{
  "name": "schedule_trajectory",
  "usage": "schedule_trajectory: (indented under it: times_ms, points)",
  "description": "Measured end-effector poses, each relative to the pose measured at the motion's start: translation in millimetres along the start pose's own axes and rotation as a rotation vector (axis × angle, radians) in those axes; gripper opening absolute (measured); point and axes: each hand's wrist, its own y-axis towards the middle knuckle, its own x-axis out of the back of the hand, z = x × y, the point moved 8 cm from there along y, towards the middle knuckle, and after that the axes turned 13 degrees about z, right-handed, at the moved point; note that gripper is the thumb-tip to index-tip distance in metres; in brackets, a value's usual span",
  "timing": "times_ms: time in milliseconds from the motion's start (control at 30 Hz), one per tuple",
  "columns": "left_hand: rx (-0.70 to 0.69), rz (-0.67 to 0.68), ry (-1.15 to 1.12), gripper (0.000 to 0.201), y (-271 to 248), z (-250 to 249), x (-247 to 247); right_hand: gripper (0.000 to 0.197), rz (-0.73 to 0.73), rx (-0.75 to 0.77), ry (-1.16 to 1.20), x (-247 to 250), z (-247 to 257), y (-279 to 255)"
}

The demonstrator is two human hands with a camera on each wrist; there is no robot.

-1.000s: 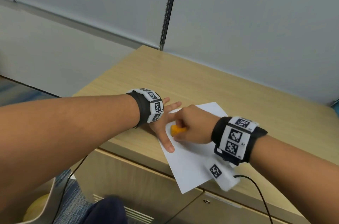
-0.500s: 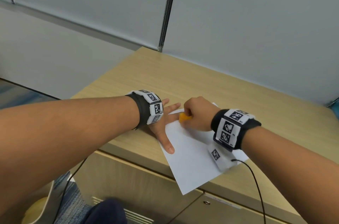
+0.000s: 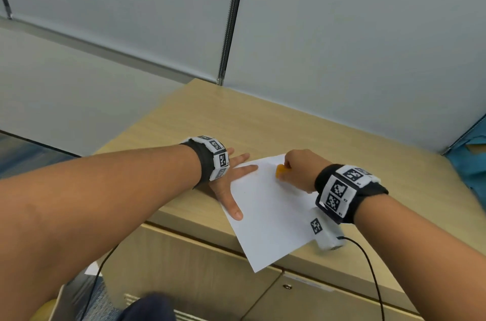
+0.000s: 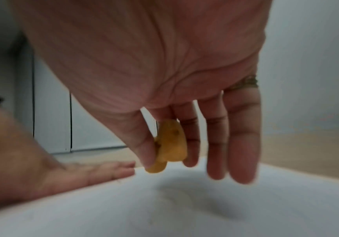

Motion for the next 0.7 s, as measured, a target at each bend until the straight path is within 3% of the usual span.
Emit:
schedule_trajectory:
  times_ms: [67, 200, 367, 700]
  points:
    - [0.018, 0.004, 0.006, 0.142, -3, -2, 1, 0.026, 0.000, -0.055, -0.081, -11, -10, -8]
    - [0.047, 0.005, -0.006, 0.143, -7, -11, -3, 0.026, 0.006, -0.025, -0.008, -24, -15, -16]
    - [-0.068, -0.040, 0.023, 0.125, -27, -24, 10, 0.024, -0.022, 0.056, -0.038, -27, -12, -13]
    - [-0.080, -0.006, 0.145, 0.144, 3, -16, 33, 0.027, 0.007, 0.301, -0.043, -29, 11, -19]
